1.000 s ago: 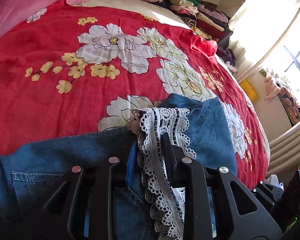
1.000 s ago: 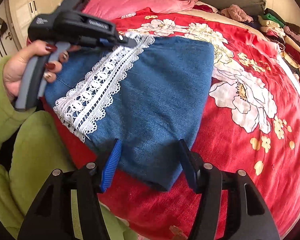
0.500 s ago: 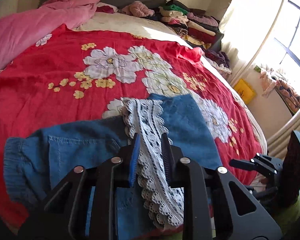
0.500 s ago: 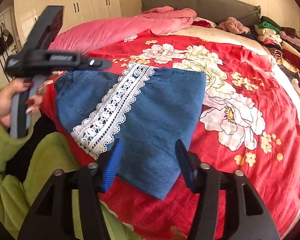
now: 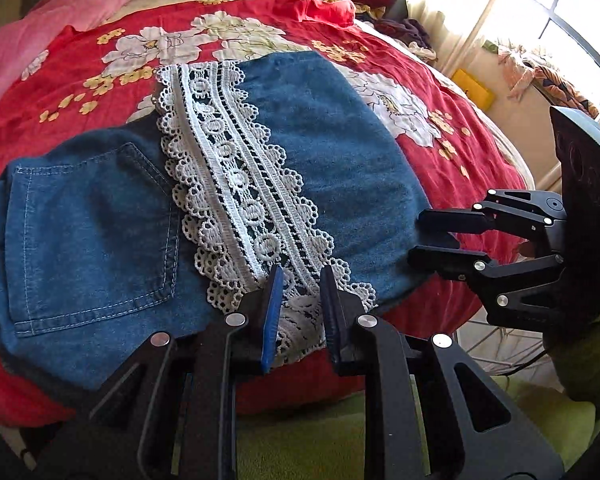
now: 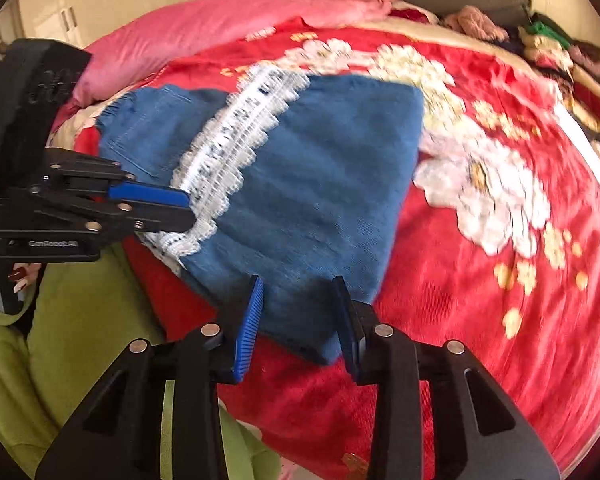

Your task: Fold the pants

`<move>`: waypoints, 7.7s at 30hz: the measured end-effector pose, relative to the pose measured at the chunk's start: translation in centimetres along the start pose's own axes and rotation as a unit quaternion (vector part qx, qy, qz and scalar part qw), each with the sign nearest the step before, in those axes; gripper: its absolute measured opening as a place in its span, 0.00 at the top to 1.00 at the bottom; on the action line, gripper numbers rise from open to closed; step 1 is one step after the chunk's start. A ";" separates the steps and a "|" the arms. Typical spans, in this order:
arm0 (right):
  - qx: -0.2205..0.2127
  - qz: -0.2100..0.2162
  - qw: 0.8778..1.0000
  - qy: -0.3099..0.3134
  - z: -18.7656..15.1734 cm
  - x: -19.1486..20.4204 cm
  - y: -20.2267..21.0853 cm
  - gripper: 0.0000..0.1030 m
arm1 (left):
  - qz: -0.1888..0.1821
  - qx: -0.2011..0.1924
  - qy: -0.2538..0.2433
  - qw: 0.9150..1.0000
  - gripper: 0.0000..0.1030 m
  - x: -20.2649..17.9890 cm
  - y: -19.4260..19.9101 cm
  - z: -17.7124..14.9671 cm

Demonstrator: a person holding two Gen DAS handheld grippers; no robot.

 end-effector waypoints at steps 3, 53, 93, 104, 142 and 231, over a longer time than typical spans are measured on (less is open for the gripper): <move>0.001 -0.003 1.000 0.002 -0.1 0.0 -0.1 0.68 | 0.000 0.000 0.001 1.000 0.88 0.0 0.1 0.0; -0.132 -0.049 0.989 -0.041 4.8 -1.2 8.4 0.08 | 0.116 -0.099 0.006 0.988 0.09 0.5 8.0 1.3; -0.029 0.069 0.991 0.114 18.2 13.4 -5.0 0.07 | 0.118 -0.124 0.198 0.965 0.10 15.9 9.6 -4.4; 0.032 0.124 0.976 0.175 20.4 18.6 -11.2 0.08 | 0.070 -0.125 0.228 0.963 0.46 17.2 8.3 -5.3; -0.119 0.236 0.964 0.018 16.6 2.6 -0.3 0.78 | -0.010 -0.120 0.130 0.984 0.16 5.2 7.0 2.7; -0.027 0.099 0.968 0.230 0.9 10.7 -2.0 0.88 | 0.067 -0.027 0.059 0.996 0.23 9.1 -2.3 8.7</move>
Point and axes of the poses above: each gripper's, at about its wrist camera, not at the fingertips, and y roughly against the way its jaws point, x to its left, z to its top, the point moved 5 cm from there along -y, roughly the way its jaws point, and after that the axes turned 2 degrees about -x, right-handed, at the moved point
